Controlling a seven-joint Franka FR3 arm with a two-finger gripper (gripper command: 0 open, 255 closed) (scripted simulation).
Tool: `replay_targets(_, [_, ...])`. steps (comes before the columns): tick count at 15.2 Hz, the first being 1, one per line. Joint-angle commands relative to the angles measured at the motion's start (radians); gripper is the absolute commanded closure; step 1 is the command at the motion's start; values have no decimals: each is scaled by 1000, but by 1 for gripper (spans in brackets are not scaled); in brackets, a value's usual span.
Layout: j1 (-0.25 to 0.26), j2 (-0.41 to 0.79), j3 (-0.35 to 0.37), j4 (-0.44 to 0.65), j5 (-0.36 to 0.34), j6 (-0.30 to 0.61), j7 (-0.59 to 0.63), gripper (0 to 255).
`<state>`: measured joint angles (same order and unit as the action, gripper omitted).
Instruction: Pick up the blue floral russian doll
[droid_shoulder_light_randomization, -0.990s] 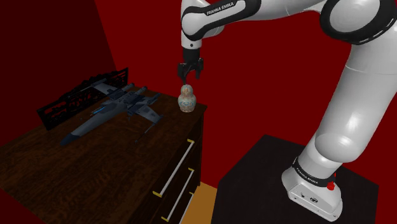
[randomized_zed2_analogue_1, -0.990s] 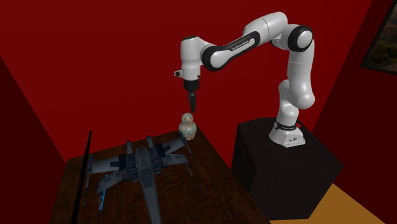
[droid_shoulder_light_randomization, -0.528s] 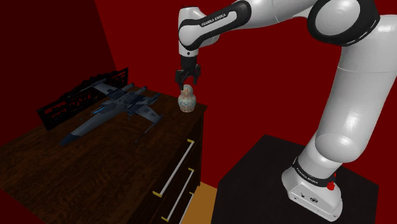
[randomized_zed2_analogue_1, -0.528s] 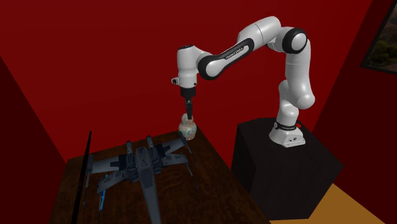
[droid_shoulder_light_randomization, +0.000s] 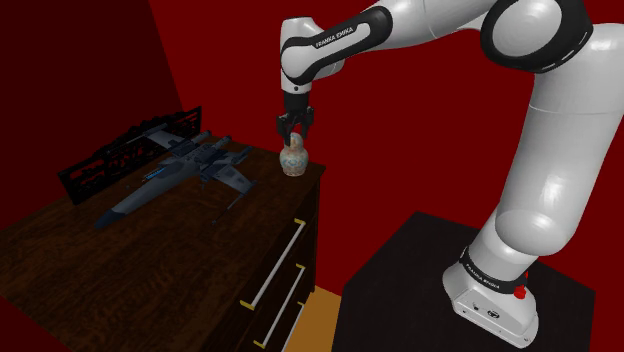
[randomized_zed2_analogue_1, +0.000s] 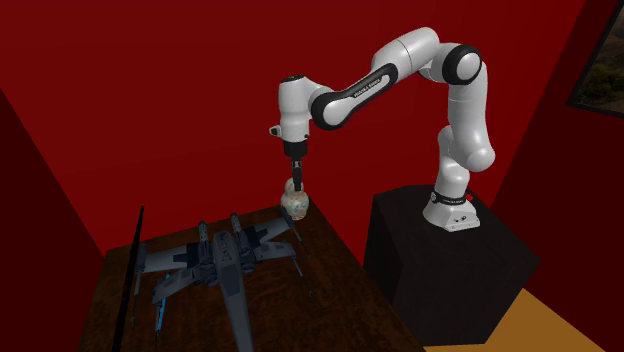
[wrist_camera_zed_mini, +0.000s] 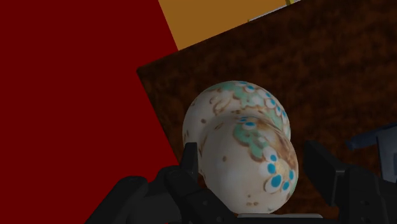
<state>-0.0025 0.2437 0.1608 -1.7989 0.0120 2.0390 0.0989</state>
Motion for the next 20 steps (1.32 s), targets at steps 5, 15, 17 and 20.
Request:
replay_targets(5, [0, 0, 0, -4, 0, 0, -1, 255])
replay_targets(15, [-2, -34, 1, 87, 5, -124, 0, 255])
replay_targets(17, [-2, -38, 2, 109, 5, -150, 1, 255])
replay_targets(20, [-2, -43, 2, 143, 6, -189, 2, 255])
